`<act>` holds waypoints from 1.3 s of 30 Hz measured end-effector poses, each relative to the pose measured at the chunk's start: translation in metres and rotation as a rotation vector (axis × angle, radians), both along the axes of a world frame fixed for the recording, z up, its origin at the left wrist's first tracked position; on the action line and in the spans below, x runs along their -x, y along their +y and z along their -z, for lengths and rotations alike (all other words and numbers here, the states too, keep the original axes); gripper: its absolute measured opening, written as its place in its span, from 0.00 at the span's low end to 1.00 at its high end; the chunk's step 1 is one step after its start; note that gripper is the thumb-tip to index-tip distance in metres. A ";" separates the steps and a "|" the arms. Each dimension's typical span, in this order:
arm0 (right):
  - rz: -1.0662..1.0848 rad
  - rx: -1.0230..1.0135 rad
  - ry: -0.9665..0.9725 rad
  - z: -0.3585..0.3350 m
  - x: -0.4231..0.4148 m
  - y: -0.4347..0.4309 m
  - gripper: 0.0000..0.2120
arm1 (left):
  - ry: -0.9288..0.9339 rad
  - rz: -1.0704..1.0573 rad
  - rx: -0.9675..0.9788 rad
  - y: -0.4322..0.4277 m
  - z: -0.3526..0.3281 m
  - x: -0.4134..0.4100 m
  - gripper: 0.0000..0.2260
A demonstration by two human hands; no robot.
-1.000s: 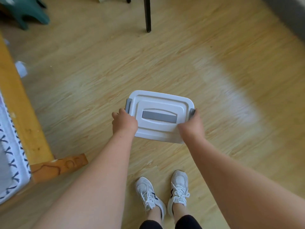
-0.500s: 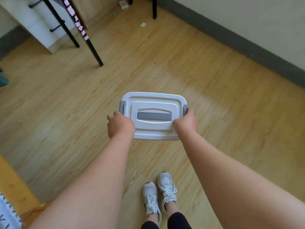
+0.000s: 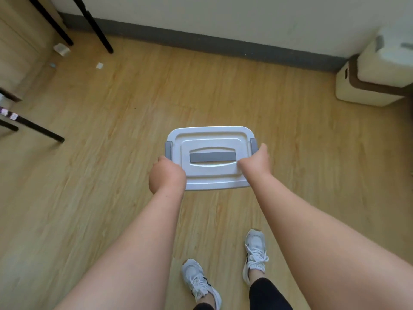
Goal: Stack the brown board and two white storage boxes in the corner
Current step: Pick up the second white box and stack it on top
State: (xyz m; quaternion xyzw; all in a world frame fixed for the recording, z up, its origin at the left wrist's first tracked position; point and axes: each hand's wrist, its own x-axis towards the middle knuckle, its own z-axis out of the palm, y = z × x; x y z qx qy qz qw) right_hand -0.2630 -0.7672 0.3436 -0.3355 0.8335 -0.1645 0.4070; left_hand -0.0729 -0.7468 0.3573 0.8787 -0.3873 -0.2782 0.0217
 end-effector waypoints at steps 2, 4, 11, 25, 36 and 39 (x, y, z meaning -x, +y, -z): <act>0.043 0.003 0.005 0.001 0.034 -0.006 0.28 | -0.001 0.053 0.005 -0.013 0.002 0.031 0.13; 0.061 0.012 0.004 0.003 0.064 -0.013 0.25 | -0.019 0.091 0.003 -0.026 0.004 0.061 0.13; 0.090 0.015 -0.023 0.016 0.195 -0.044 0.28 | -0.106 0.191 -0.014 -0.076 0.005 0.193 0.12; 0.232 -0.014 -0.066 0.022 0.450 -0.088 0.28 | -0.055 0.373 0.014 -0.166 0.014 0.449 0.12; 0.439 -0.043 -0.092 0.034 0.589 -0.150 0.25 | -0.025 0.533 0.004 -0.256 0.023 0.599 0.13; 0.490 -0.044 -0.099 0.043 0.622 -0.186 0.28 | -0.025 0.562 0.018 -0.294 0.027 0.635 0.13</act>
